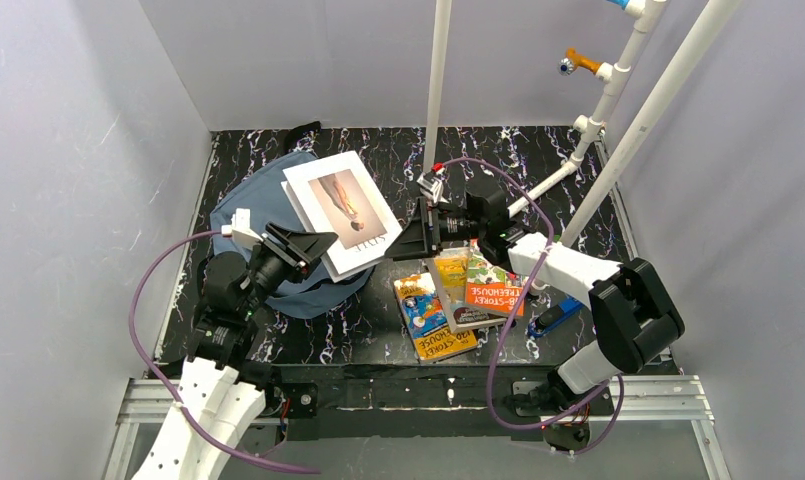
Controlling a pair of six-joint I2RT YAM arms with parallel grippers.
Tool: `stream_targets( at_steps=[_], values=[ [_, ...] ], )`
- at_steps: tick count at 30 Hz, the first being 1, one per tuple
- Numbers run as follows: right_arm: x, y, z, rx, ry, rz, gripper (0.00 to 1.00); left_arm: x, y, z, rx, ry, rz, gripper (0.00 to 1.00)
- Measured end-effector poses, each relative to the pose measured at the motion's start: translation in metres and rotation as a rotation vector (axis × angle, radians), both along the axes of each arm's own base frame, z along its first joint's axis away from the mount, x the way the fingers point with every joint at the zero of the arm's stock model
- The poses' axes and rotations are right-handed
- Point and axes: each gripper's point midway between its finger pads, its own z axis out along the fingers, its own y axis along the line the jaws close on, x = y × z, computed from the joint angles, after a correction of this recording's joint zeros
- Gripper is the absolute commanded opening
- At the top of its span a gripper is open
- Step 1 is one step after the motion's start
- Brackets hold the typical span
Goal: Pack the student bag
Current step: Pick up the book from the center of the board.
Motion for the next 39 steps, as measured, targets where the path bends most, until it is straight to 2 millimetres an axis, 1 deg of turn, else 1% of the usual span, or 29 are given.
stream_targets(
  at_steps=[6, 8, 12, 15, 17, 19, 22, 25, 26, 27, 29, 30, 31, 32, 33, 34, 35, 36, 37, 38, 39],
  values=[
    [-0.013, -0.002, 0.015, 0.084, 0.036, 0.048, 0.98, -0.012, -0.006, 0.013, -0.016, -0.051, -0.061, 0.00],
    [-0.015, -0.002, 0.022, 0.116, 0.060, 0.044, 0.98, -0.016, -0.010, 0.016, -0.022, -0.062, -0.093, 0.00],
    [-0.013, 0.000, 0.047, 0.205, 0.079, 0.038, 0.98, -0.025, -0.018, 0.021, -0.033, -0.077, -0.159, 0.00],
    [-0.012, 0.001, 0.066, 0.279, 0.095, 0.041, 0.98, -0.028, -0.020, 0.022, -0.035, -0.083, -0.179, 0.00],
    [-0.012, 0.001, 0.073, 0.313, 0.110, 0.046, 0.96, -0.029, -0.020, 0.022, -0.035, -0.084, -0.186, 0.00],
    [-0.011, 0.001, 0.078, 0.334, 0.142, 0.048, 0.91, -0.029, -0.021, 0.024, -0.036, -0.088, -0.192, 0.00],
    [-0.009, 0.001, 0.083, 0.374, 0.166, 0.047, 0.71, -0.030, -0.023, 0.028, -0.036, -0.099, -0.207, 0.00],
    [-0.008, 0.000, 0.083, 0.402, 0.191, 0.049, 0.56, -0.030, -0.025, 0.031, -0.038, -0.113, -0.222, 0.00],
    [-0.008, 0.000, 0.083, 0.409, 0.204, 0.051, 0.51, -0.030, -0.025, 0.031, -0.038, -0.112, -0.227, 0.02],
    [-0.007, 0.001, 0.082, 0.413, 0.216, 0.052, 0.49, -0.030, -0.026, 0.031, -0.038, -0.110, -0.232, 0.09],
    [-0.003, 0.002, 0.077, 0.419, 0.254, 0.052, 0.40, -0.028, -0.028, 0.029, -0.034, -0.095, -0.242, 0.19],
    [0.000, 0.003, 0.073, 0.418, 0.271, 0.047, 0.32, -0.026, -0.028, 0.025, -0.026, -0.074, -0.244, 0.36],
    [0.001, 0.002, 0.068, 0.413, 0.283, 0.043, 0.24, -0.026, -0.029, 0.020, -0.007, -0.051, -0.250, 0.57],
    [-0.001, 0.002, 0.064, 0.409, 0.284, 0.044, 0.20, -0.027, -0.027, 0.014, 0.025, -0.032, -0.248, 0.64],
    [-0.002, 0.001, 0.061, 0.407, 0.276, 0.047, 0.17, -0.029, -0.022, 0.010, 0.088, -0.012, -0.226, 0.68],
    [-0.002, 0.003, 0.057, 0.394, 0.281, 0.042, 0.13, -0.029, -0.011, 0.003, 0.183, 0.007, -0.175, 0.71],
    [0.001, 0.006, 0.049, 0.367, 0.284, 0.028, 0.11, -0.026, 0.008, 0.001, 0.297, 0.025, -0.086, 0.73],
    [0.006, 0.007, 0.039, 0.330, 0.268, 0.003, 0.11, -0.023, 0.033, -0.003, 0.416, 0.048, 0.023, 0.81],
    [0.019, 0.009, 0.012, 0.220, 0.277, -0.064, 0.10, -0.023, 0.068, -0.010, 0.560, 0.082, 0.161, 0.83],
    [0.024, 0.009, -0.007, 0.146, 0.270, -0.100, 0.10, -0.024, 0.088, -0.019, 0.651, 0.113, 0.232, 0.83],
    [0.042, 0.009, -0.029, -0.003, 0.241, -0.187, 0.10, -0.027, 0.107, -0.032, 0.764, 0.151, 0.276, 0.83]
  ],
)
